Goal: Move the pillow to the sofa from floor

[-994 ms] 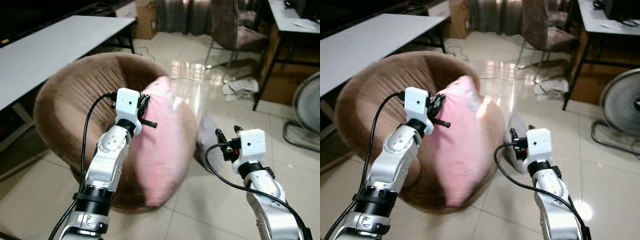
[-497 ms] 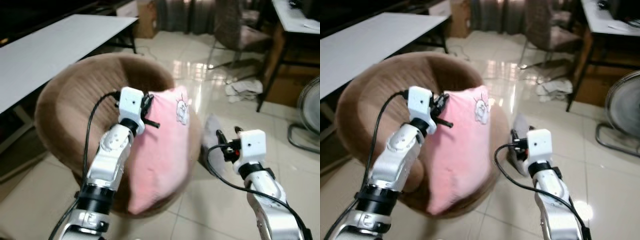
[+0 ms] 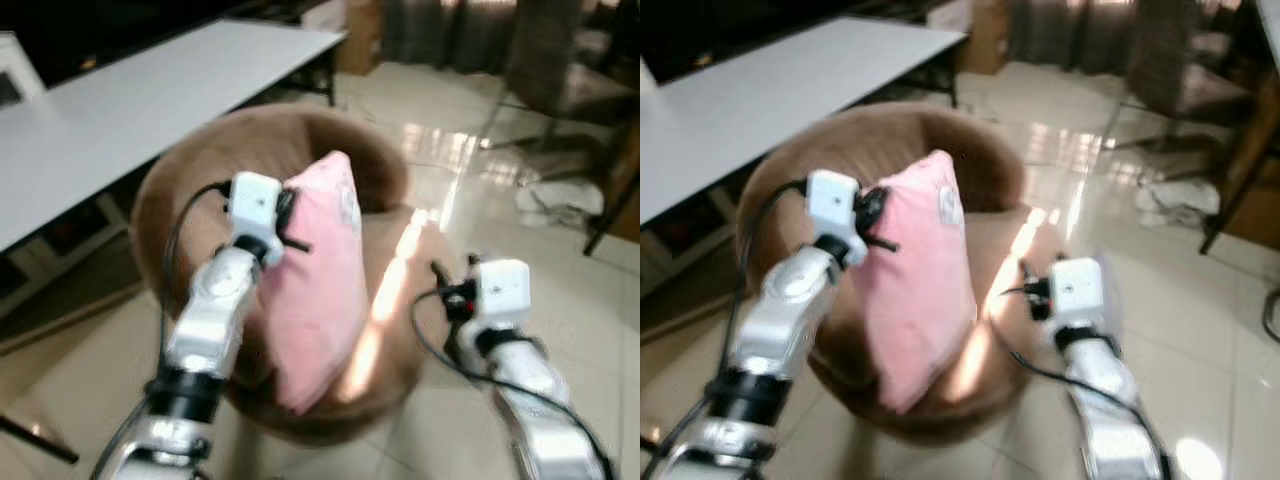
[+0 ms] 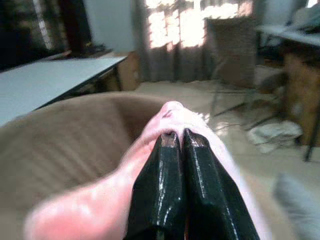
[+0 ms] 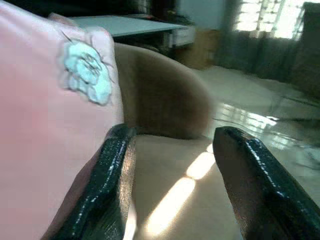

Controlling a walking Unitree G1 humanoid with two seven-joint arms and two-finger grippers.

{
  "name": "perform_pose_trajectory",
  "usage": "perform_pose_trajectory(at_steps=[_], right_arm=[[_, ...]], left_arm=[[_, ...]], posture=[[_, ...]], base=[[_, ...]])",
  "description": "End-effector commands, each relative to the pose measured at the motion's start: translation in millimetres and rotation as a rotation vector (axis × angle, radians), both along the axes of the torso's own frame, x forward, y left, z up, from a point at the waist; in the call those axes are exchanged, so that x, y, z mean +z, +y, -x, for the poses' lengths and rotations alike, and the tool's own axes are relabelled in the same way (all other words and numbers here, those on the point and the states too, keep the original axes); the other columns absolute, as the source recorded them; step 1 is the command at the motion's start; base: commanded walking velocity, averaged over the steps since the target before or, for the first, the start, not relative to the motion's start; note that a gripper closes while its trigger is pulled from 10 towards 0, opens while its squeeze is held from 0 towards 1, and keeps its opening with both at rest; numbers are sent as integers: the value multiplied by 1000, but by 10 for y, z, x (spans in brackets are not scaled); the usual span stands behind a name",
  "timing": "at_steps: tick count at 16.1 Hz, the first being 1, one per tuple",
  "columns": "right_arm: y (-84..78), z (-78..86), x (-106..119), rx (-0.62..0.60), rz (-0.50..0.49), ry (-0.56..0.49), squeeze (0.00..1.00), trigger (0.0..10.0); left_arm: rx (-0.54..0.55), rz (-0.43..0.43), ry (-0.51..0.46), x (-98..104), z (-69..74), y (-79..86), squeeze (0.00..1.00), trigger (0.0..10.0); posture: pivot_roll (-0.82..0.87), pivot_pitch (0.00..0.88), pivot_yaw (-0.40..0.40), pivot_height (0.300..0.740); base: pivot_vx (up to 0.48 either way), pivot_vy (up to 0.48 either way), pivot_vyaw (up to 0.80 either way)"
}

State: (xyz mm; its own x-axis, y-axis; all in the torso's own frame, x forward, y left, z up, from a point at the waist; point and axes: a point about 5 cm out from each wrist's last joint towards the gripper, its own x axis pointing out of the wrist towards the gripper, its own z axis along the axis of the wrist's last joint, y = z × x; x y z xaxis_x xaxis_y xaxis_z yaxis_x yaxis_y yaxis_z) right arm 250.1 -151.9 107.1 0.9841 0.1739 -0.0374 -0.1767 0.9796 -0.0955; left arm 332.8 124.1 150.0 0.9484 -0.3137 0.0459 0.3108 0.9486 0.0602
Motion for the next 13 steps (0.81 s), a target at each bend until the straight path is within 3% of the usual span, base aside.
perform_pose_trajectory(at_steps=[1, 5, 10, 13], right_arm=[[-80, 12, -4, -27, 2, 2, 0, 10000], [-83, 7, -11, -30, 2, 5, 0, 10000], [-112, 17, -1, -38, -4, -2, 0, 10000], [-101, 46, 26, 6, -7, -4, 0, 10000]], left_arm=[[-23, 20, -62, 143, -18, -74, 0, 10000], [-33, 21, -59, 137, -19, -93, 0, 10000], [-260, 10, -73, 111, 64, -362, 0, 10000], [-333, 14, -80, 149, 13, -465, 0, 10000]], posture=[[-68, 13, 93, 740], [-67, 12, 93, 740], [-70, 13, 97, 740], [-72, 16, 100, 740]], base=[[368, 0, 0], [367, 0, 0], [0, 0, 0], [0, 0, 0]])
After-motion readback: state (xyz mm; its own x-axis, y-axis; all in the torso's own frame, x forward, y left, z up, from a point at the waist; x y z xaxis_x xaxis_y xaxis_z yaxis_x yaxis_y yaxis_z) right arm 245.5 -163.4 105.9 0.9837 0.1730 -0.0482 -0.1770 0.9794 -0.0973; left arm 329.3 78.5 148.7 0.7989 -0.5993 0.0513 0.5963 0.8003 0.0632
